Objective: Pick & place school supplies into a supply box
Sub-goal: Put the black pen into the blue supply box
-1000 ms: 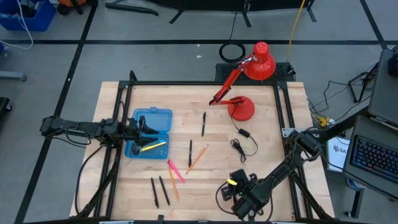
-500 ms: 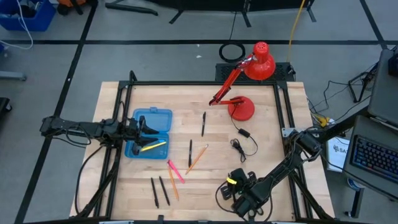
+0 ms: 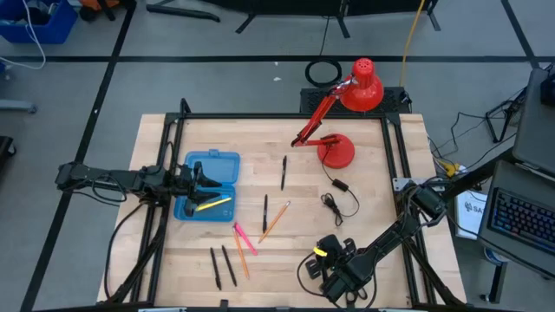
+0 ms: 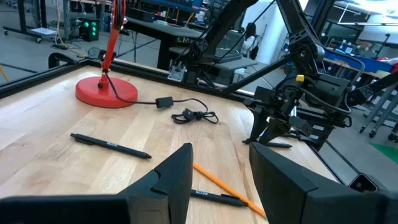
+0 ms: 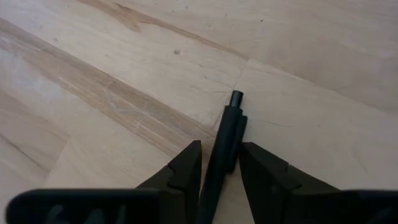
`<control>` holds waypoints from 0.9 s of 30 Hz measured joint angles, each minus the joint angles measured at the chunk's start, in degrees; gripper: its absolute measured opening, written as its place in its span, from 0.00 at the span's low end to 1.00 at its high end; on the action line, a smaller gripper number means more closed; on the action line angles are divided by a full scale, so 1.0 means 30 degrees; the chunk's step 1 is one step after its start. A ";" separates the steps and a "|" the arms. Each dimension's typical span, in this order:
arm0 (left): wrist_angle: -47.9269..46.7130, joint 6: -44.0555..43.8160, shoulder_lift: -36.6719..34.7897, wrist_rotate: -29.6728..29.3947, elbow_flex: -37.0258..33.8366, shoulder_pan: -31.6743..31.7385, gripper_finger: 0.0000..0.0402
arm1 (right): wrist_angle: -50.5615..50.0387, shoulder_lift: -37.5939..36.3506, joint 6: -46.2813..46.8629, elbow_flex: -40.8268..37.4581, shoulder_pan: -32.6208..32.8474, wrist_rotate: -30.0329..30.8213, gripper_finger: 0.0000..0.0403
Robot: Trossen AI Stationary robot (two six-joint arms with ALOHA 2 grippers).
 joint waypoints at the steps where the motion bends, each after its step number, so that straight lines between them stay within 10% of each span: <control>1: 0.0000 -0.0003 -0.0004 0.0003 0.0000 0.0004 0.40 | -0.0021 0.0000 -0.0027 -0.0004 -0.0019 0.0012 0.20; 7: -0.0036 -0.0039 -0.0004 0.0003 0.0000 0.0000 0.40 | 0.0660 0.0028 -0.0467 -0.0004 -0.0039 0.0655 0.04; 27: -0.0166 -0.0104 -0.0001 0.0000 0.0000 0.0005 0.40 | 0.3070 -0.0435 -0.5136 -0.0074 -0.1578 0.3638 0.04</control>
